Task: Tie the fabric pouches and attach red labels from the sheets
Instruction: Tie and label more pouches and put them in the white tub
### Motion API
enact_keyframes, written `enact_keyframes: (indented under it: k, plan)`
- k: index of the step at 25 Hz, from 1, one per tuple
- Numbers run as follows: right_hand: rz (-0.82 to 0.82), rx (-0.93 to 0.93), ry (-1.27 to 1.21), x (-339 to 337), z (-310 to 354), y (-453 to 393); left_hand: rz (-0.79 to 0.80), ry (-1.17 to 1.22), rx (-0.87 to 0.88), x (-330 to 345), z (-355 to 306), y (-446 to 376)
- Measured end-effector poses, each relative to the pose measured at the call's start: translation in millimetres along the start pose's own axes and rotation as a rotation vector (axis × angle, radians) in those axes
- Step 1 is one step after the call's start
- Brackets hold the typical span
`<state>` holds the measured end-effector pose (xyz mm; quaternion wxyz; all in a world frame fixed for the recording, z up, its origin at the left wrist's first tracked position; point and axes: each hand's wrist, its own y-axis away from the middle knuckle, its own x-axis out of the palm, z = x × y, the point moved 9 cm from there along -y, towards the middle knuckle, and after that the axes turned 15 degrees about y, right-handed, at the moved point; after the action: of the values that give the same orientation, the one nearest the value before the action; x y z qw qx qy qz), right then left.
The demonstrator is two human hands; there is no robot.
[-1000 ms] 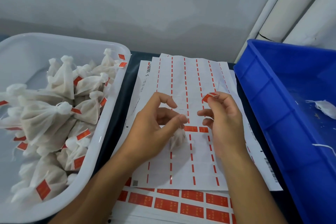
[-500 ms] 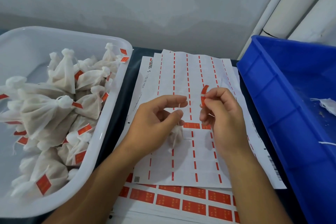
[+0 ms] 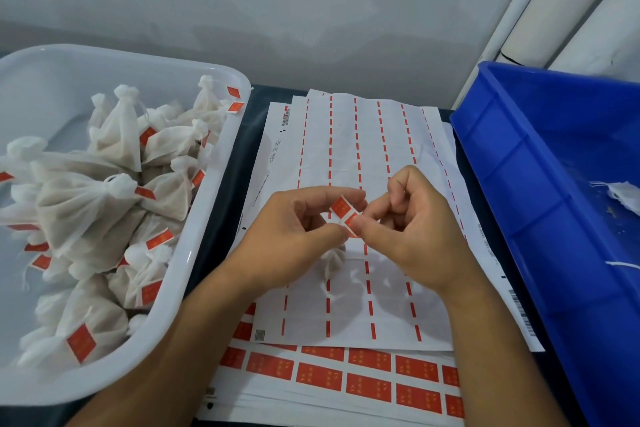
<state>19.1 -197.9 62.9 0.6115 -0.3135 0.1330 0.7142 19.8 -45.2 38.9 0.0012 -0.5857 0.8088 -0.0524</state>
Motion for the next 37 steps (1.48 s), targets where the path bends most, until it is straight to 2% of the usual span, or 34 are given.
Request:
enact_keyframes:
  k: [21, 32, 37]
  plan:
    - [0.021, 0.026, 0.109, -5.4, 5.0, 3.9, -0.015, 0.056, -0.010, 4.5, -7.3, 1.4]
    - [-0.046, 0.064, 0.263, -9.7, 2.0, 1.7, -0.006, 0.017, 0.031, 5.4, -8.4, 2.0]
    - [0.003, 0.032, 0.093, -5.2, -0.8, -1.0, -0.025, 0.032, 0.042, 4.6, -8.1, 1.6]
